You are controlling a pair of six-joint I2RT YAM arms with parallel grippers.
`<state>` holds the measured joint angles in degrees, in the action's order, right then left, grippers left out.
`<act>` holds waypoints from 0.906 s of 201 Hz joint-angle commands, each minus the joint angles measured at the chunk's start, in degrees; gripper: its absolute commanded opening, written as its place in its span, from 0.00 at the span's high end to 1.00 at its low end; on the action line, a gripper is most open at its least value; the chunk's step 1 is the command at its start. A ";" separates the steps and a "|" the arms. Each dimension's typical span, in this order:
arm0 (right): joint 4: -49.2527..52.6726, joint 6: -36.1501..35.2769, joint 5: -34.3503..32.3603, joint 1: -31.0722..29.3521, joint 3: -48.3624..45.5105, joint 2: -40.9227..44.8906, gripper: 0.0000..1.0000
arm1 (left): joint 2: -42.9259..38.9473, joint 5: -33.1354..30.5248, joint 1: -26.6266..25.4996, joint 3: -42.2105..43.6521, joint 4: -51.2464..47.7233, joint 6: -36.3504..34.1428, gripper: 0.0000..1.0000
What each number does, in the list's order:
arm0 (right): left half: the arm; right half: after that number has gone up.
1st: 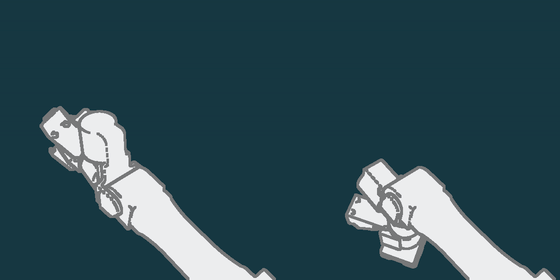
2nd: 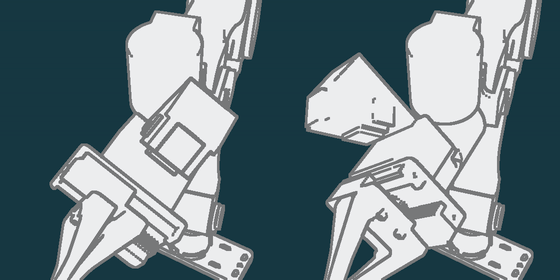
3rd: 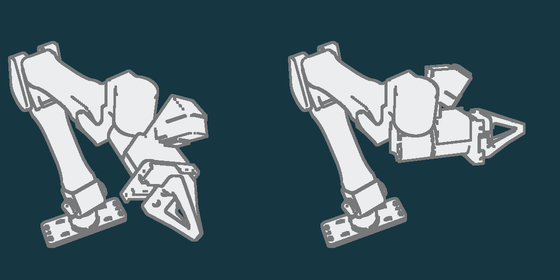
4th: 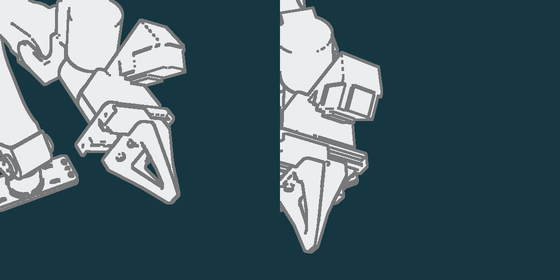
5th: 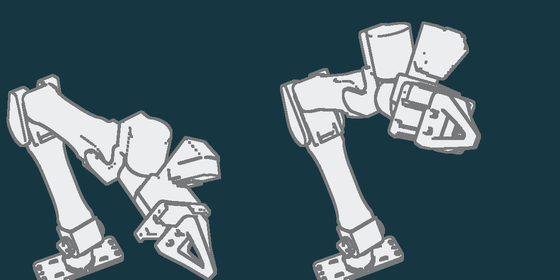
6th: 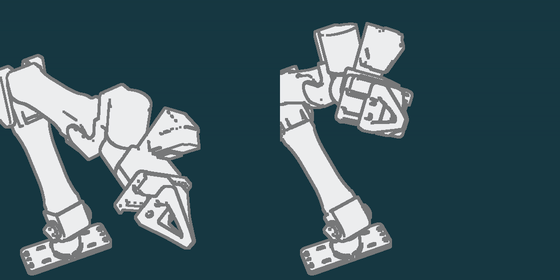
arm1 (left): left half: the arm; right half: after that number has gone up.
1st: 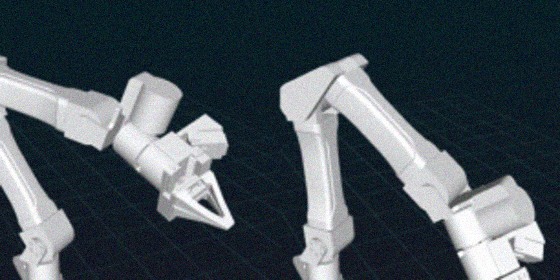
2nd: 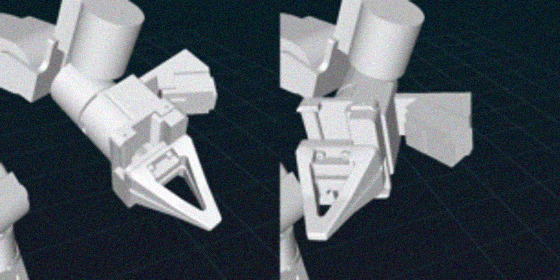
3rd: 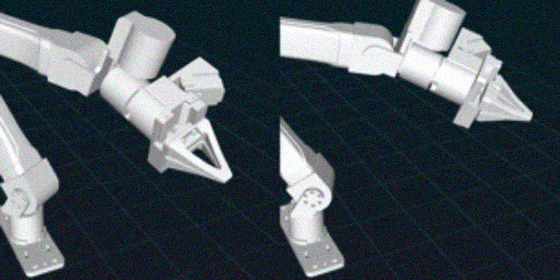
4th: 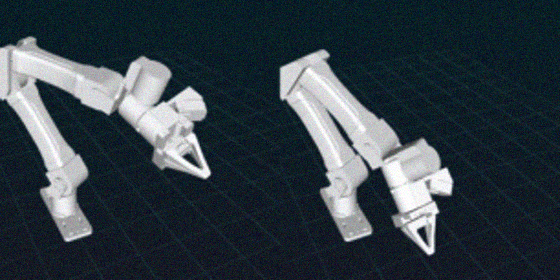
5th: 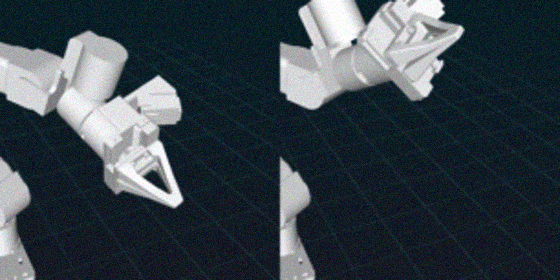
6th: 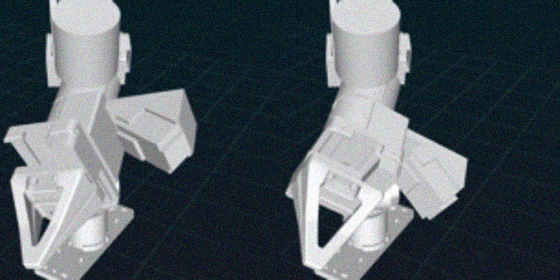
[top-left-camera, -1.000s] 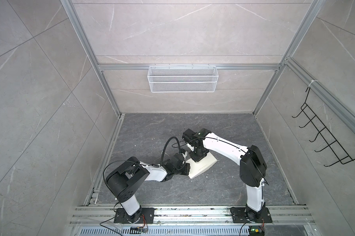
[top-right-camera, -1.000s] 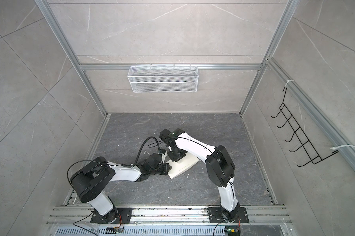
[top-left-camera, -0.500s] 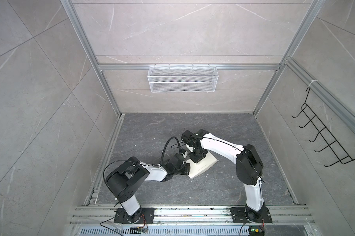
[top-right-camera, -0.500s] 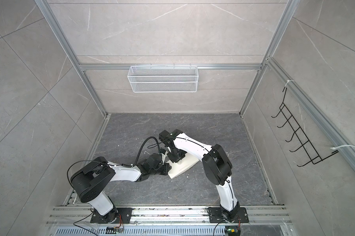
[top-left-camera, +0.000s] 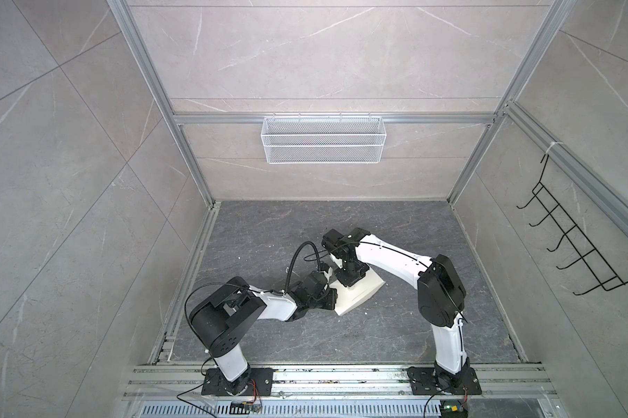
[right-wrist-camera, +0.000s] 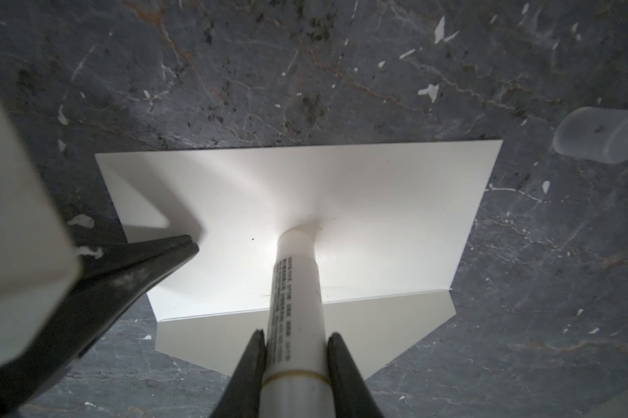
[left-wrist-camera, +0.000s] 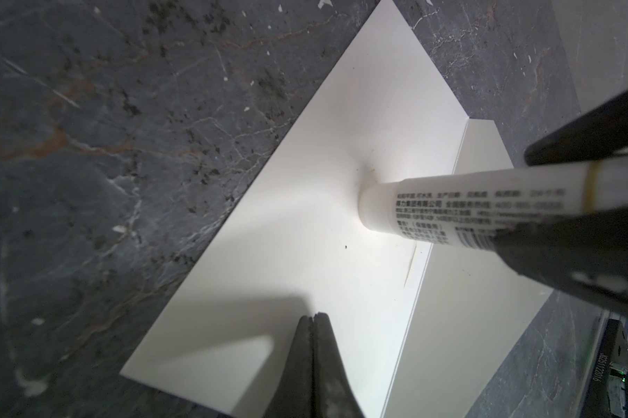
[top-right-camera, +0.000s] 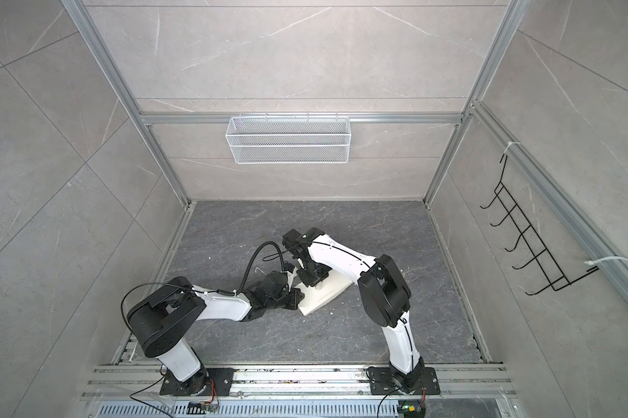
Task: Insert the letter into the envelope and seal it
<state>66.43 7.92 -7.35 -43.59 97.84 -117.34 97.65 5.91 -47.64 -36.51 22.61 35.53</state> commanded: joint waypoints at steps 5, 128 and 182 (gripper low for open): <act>0.80 0.15 -4.96 2.11 -1.12 -1.20 1.00 | 3.03 -3.15 -0.18 1.45 -9.79 -1.69 1.00; 0.32 -0.45 -7.61 5.60 -0.66 -1.84 1.00 | 3.65 -3.66 -0.45 1.25 -10.33 -1.96 1.00; 0.27 -0.73 -7.81 6.22 -0.40 -2.14 1.00 | 4.35 -3.79 -0.63 1.22 -10.31 -1.79 1.00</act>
<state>65.95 7.88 -8.23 -39.40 97.84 -117.38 98.61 4.58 -48.03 -37.17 22.79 35.09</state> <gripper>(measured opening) 0.260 0.044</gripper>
